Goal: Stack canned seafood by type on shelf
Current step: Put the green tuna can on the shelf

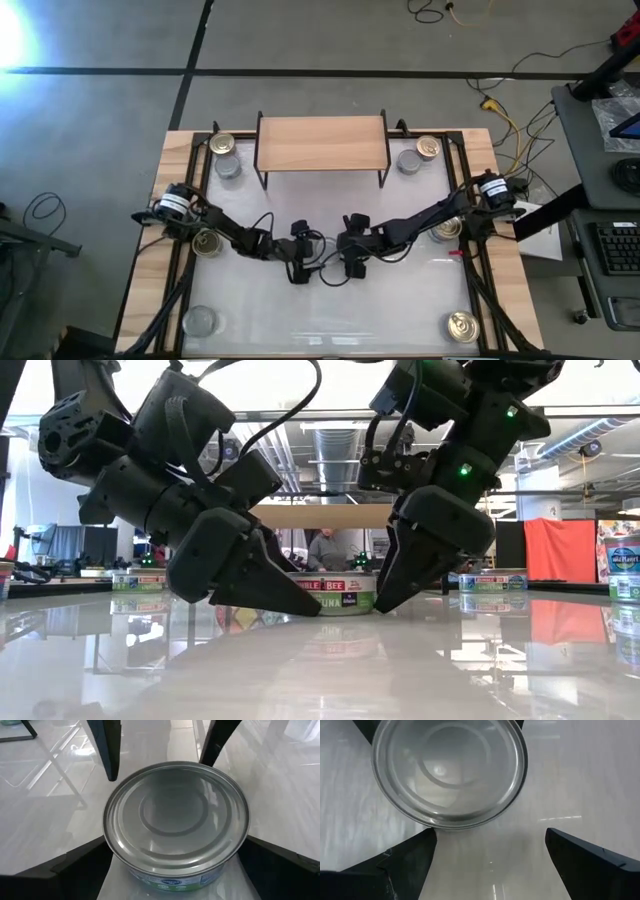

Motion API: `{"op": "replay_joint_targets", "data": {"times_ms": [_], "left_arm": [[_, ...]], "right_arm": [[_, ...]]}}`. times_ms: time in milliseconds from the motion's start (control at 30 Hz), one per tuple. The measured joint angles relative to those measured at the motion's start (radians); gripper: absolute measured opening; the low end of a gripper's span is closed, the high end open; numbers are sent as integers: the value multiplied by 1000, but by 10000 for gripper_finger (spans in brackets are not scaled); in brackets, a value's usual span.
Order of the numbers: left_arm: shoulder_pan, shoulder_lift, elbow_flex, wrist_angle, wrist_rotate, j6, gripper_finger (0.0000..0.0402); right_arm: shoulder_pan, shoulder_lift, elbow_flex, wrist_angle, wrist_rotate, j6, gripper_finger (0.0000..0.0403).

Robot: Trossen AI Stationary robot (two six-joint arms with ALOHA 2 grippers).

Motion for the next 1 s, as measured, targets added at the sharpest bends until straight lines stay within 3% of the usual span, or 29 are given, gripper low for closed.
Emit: {"op": "replay_joint_targets", "data": {"times_ms": [267,533,867,1000], "left_arm": [[0,-1,0,-4,-5,-6,400],[0,-1,0,2,-9,-4,400],[0,1,0,5,-13,1,400],[1,2,1,11,-13,9,400]], "right_arm": [[24,-13,-29,-14,2,84,368],[45,-14,-94,150,2,107,368],[36,-52,-90,49,66,43,368],[33,-76,-91,46,167,10,368]]}}
